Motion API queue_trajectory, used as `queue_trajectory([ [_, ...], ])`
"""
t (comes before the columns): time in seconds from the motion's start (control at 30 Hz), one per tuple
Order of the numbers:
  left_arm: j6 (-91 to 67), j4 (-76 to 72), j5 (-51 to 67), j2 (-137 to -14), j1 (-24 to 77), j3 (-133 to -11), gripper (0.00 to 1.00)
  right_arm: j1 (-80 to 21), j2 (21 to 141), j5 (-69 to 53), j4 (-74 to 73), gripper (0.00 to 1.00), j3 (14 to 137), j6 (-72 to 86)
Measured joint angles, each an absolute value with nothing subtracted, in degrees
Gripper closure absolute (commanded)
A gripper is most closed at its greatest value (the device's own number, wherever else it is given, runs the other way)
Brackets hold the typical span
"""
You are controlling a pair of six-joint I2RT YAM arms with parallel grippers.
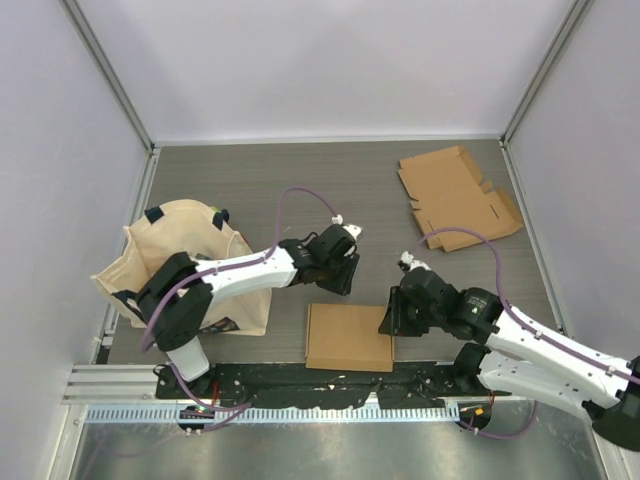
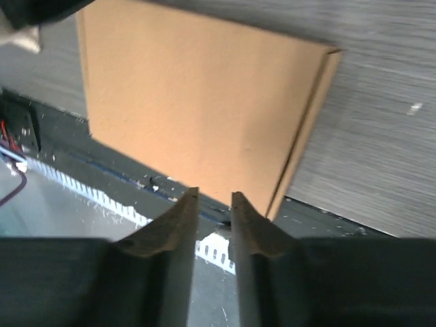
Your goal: Fold the paper box
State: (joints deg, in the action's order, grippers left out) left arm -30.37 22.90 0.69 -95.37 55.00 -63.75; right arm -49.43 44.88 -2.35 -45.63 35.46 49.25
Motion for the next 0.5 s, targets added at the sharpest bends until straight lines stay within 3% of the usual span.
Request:
queue_trajectory([
  [0.1,-31.33,22.09,0.45,-99.31,54.83,-65.47,0.56,-59.61,44.60,-1.32,-44.47,0.93,36.12,50.78],
  [0.23,-32.25,21.63,0.12,-99.57,54.02,-65.45,0.51,-75.18,47.55,1.58,-38.96,0.99,35.16,53.56],
  [0.37,-33.39,20.67,2.68,-99.57,50.65,-65.45,0.50,-87.48,63.13,8.16,-33.98,0.99,37.98,54.06],
  [0.5,-34.28,19.51,5.50,-99.59,45.76,-65.45,0.52,-90.63,75.33,14.85,-30.50,0.99,40.21,53.69],
])
